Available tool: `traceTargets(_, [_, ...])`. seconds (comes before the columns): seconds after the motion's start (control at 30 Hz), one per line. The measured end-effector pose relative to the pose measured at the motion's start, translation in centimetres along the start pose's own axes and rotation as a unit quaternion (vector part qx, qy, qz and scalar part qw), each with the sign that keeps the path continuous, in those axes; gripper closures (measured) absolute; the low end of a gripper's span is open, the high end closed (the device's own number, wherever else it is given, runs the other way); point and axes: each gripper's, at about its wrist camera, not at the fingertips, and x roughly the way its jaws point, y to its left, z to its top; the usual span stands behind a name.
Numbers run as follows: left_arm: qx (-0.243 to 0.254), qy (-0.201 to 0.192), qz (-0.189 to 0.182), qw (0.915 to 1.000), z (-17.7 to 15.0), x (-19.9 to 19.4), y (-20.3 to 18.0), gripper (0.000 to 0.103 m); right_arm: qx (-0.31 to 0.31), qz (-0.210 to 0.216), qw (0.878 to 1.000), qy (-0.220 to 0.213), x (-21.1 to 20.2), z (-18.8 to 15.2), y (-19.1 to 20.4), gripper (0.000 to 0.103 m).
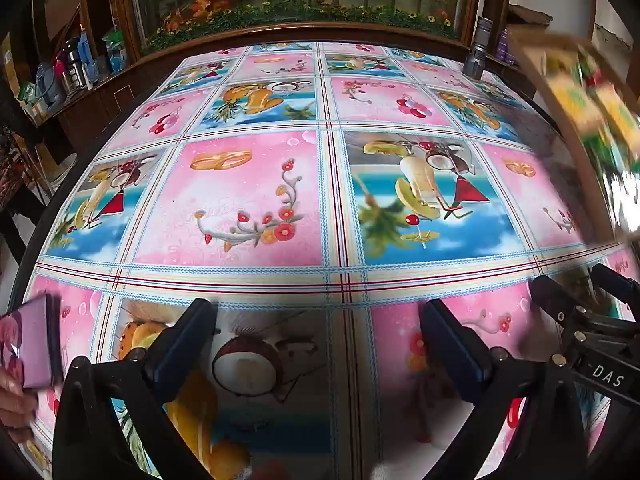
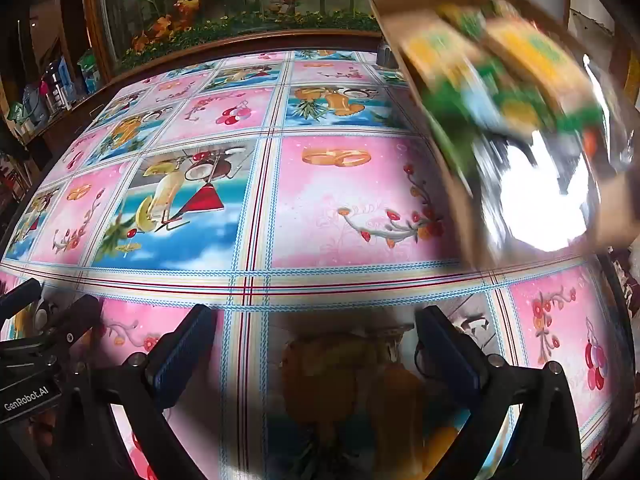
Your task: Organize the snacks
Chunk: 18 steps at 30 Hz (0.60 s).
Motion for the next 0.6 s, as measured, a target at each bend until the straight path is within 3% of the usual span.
traceTargets(0.6, [0.0,0.0,0.0,1.0,0.0,0.03,-0.01,0.0,-0.001,-0.002,1.0,0.0,-0.02,0.0,0.18,0.001])
